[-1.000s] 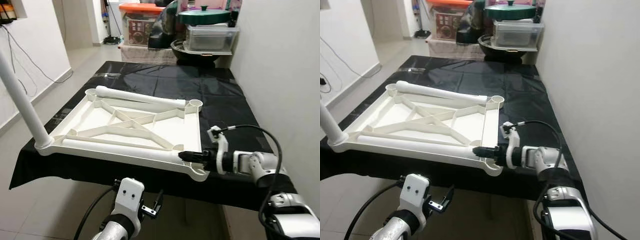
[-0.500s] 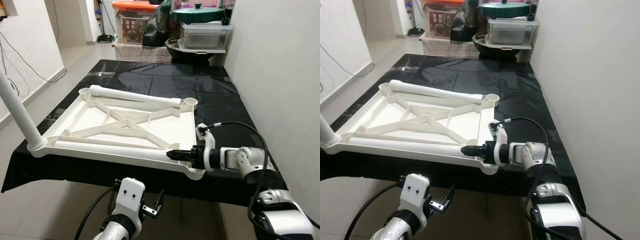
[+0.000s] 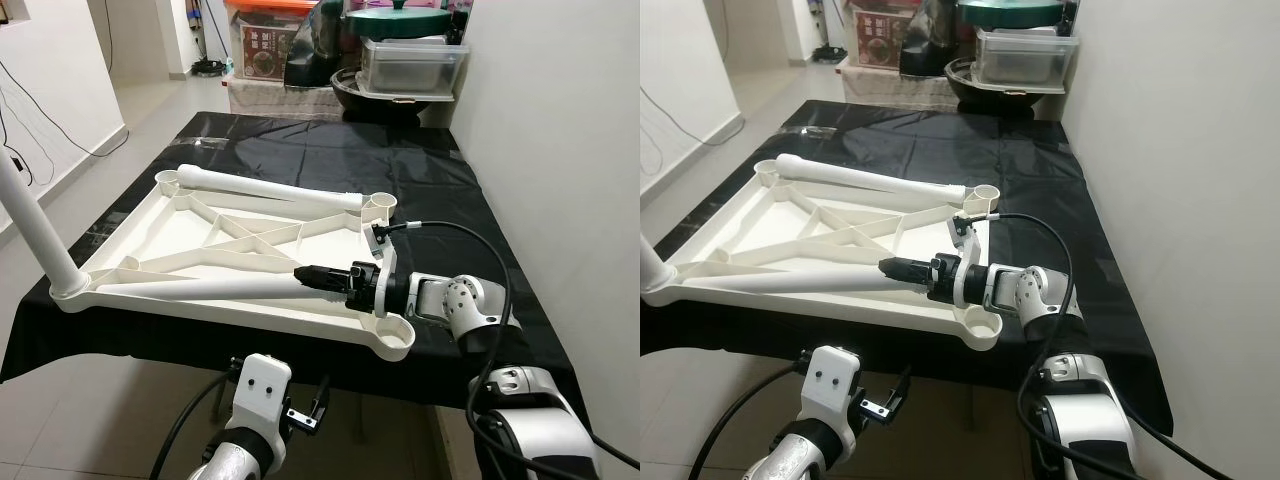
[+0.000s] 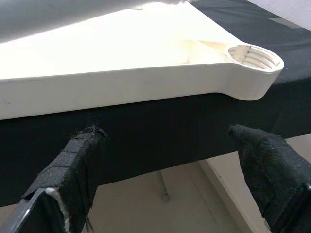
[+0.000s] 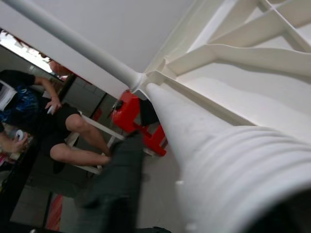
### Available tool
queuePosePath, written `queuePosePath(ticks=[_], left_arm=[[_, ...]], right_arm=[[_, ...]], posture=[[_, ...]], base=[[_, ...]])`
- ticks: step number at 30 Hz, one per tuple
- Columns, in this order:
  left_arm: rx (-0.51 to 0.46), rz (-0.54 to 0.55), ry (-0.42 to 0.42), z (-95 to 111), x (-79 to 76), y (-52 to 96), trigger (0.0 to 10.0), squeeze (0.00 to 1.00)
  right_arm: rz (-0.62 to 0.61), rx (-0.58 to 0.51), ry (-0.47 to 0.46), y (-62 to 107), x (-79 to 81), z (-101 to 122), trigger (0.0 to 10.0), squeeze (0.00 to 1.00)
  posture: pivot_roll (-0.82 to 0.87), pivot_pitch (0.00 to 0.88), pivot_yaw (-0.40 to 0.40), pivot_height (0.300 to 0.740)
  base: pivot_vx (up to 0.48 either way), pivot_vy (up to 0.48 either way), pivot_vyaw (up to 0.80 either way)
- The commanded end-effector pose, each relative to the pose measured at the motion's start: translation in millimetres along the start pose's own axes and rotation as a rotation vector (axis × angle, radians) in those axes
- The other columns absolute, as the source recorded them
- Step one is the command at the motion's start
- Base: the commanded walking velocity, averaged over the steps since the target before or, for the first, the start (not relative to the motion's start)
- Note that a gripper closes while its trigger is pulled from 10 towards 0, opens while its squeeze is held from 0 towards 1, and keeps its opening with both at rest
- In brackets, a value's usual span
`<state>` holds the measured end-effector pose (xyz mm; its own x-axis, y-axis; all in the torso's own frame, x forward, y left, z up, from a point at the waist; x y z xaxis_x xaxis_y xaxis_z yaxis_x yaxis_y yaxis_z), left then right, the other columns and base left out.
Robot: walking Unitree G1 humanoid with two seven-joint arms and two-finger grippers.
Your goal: Building children table
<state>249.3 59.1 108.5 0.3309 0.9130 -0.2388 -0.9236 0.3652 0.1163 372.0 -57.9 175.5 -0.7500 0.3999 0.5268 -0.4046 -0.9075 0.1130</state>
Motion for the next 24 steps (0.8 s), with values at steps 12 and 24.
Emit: queuePosePath(ticks=[12,24], left_arm=[[0.023,0.011,-0.011,-8.5,8.8,-7.3,10.0,0.00],[-0.056,0.150,0.206,7.9,47.3,-17.2,10.0,0.24]], right_arm=[[0.029,-0.151,0.052,41.4,-10.1,23.7,0.0,0.00],[-0.108,-0.307,-0.061,84.6,-42.1,12.4,0.0,0.00]], posture=[[0.04,0.000,-0.081,0.740],[0.02,0.000,-0.048,0.740]], base=[[0.000,0.000,0.00],[0.000,0.000,0.00]])
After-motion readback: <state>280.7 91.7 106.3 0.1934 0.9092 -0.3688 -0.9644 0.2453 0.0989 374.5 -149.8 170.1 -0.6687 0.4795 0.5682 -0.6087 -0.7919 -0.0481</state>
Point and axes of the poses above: a point about 5 cm out from each wrist's last joint towards the gripper, its own y axis pointing back from the gripper into the wrist, its own z axis along the axis of the wrist's last joint, x = y × z, the point moved 5 cm from there along -y, pointing out of the wrist towards the gripper, and after that the axes turned 12 degrees about y, right-handed, at the moved point
